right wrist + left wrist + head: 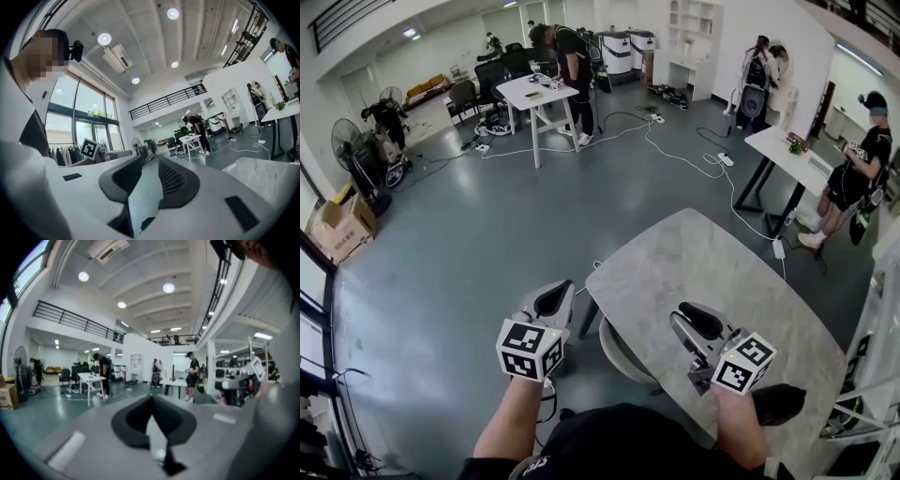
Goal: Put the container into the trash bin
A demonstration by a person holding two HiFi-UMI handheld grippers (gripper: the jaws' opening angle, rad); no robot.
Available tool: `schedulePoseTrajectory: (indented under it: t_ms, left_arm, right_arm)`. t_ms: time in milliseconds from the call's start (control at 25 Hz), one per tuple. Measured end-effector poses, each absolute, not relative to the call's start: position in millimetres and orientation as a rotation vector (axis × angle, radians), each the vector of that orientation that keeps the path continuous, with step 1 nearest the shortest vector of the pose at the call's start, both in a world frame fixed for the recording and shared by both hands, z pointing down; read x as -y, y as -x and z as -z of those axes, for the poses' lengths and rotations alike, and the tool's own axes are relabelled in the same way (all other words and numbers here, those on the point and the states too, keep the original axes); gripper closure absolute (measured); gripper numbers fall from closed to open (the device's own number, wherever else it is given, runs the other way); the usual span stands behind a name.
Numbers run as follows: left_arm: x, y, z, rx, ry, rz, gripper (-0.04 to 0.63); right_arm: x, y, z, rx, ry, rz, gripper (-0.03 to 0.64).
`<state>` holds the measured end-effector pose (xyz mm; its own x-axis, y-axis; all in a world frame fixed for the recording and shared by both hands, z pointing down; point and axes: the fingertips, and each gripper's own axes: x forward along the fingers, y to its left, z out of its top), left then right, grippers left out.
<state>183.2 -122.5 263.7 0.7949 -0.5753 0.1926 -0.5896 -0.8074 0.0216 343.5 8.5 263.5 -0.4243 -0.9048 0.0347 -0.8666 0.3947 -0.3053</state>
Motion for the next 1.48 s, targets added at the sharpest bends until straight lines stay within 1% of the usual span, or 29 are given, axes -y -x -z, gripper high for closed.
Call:
schedulePoseTrajectory:
  t_ms: [120,160,440,840,1480]
  left_arm:
    - [127,-170,-260,0.968,-2.901,-0.248,0.586]
    - [128,-165,-258,0.979,-2.903,-0.237,0.586]
    - [125,-134,-247,1.04,-2.894,-0.199,0.586]
    - [124,-103,-259,1.085,-2.838,-0.216,0.586]
    - [123,-87,-265,1.119,-2.813,-0.198,0.586]
  right_arm:
    - [-6,-332,-248,-2.533,1.591,0.357,0.616]
    - [-5,-329,-243,-2.538,1.585,0.335,0.623]
    - [-5,-305,-223,-2.592,1.551,0.181,0.625]
    - [0,-285,-238,-2.602,1.539,0.238,0.626]
    - [7,-267,-242,-2.659,1.455,0.238,0.626]
